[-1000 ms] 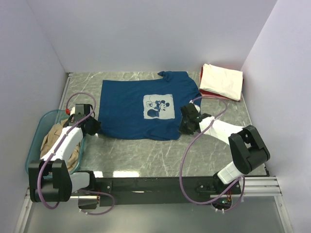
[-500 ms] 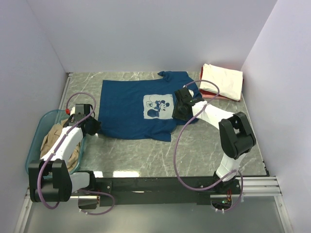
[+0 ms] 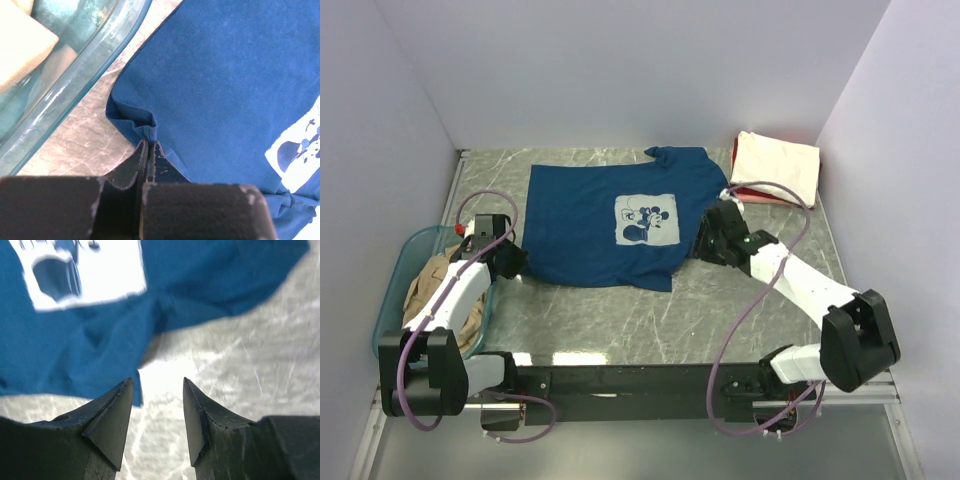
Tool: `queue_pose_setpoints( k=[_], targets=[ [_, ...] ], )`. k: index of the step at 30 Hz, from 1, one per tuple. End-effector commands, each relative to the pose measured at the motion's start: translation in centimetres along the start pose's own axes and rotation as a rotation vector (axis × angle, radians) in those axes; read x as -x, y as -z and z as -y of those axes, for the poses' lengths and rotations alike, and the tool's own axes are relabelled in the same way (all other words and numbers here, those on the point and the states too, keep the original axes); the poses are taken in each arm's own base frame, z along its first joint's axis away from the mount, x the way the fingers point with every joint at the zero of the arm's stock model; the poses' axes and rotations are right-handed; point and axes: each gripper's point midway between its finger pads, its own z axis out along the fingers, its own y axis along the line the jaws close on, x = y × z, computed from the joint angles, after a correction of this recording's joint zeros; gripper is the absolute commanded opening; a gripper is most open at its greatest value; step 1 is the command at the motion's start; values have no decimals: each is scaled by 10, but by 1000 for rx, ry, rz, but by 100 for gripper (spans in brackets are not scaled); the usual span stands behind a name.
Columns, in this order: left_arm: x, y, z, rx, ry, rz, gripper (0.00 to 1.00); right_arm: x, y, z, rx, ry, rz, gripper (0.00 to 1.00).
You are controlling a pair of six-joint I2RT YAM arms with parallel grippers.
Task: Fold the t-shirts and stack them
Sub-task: Flatten out the tshirt
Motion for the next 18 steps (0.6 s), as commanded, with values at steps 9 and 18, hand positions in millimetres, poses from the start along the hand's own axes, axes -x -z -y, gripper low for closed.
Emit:
queue_pose_setpoints(
  k=[9,18],
  targets=[
    [11,9,8,-28,-18,47,0,-62,-17,-30,56,131,-98,50],
    [10,10,5,-26,-14,48,0,-94,-45,-44,3,177,-169,49]
  ],
)
